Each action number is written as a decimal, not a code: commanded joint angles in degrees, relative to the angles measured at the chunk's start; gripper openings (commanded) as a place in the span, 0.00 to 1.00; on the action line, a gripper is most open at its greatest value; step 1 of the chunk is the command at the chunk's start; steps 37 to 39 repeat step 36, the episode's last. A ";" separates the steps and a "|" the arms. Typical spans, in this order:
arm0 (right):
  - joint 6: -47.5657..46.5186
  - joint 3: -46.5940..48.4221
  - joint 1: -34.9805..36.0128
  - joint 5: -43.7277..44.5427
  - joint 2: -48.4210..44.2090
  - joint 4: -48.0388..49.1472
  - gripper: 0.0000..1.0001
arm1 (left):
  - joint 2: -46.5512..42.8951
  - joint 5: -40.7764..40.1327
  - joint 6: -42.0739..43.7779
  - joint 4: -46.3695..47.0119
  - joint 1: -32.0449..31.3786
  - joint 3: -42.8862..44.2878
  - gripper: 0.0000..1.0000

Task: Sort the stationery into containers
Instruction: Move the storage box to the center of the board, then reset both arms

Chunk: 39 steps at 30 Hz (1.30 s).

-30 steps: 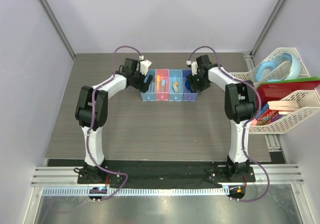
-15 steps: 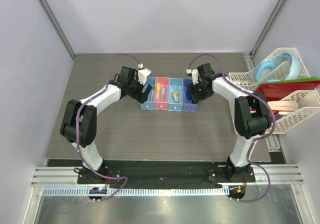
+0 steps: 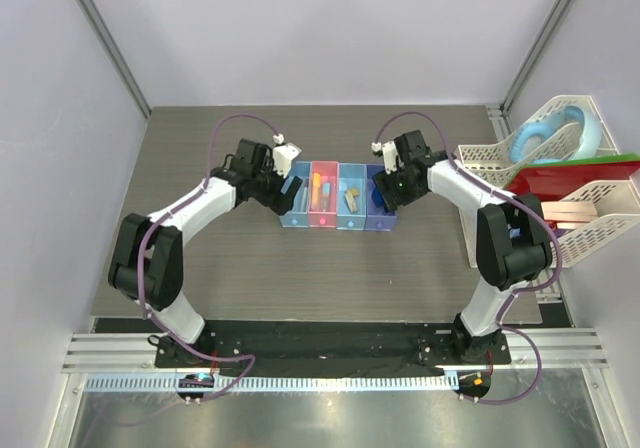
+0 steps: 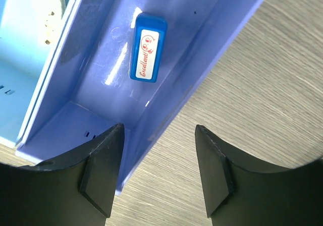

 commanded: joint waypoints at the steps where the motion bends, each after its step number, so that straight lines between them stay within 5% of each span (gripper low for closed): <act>1: -0.97 3.53 0.15 0.73 -4.09 -1.33 0.66 | -4.89 -0.79 0.18 -0.86 -0.24 0.88 0.85; 3: -1.94 5.37 0.15 1.69 -6.19 -3.00 0.70 | -7.60 -2.20 1.49 -2.00 0.02 2.19 0.86; 7: -3.87 11.69 0.15 2.31 -9.97 -9.59 0.99 | -14.28 -1.94 1.59 -4.64 1.34 7.98 1.00; 14: -3.35 14.34 0.15 -1.46 -21.04 -16.35 1.00 | -27.82 -2.73 0.36 -10.26 1.87 9.85 1.00; 23: -1.59 -5.06 0.15 -7.08 -41.60 -12.69 1.00 | -47.32 -4.32 -0.86 -10.28 5.20 -7.63 1.00; 39: 1.22 -7.02 0.15 -9.91 -44.44 -9.77 1.00 | -53.50 -2.20 -0.78 -8.78 7.23 -14.32 1.00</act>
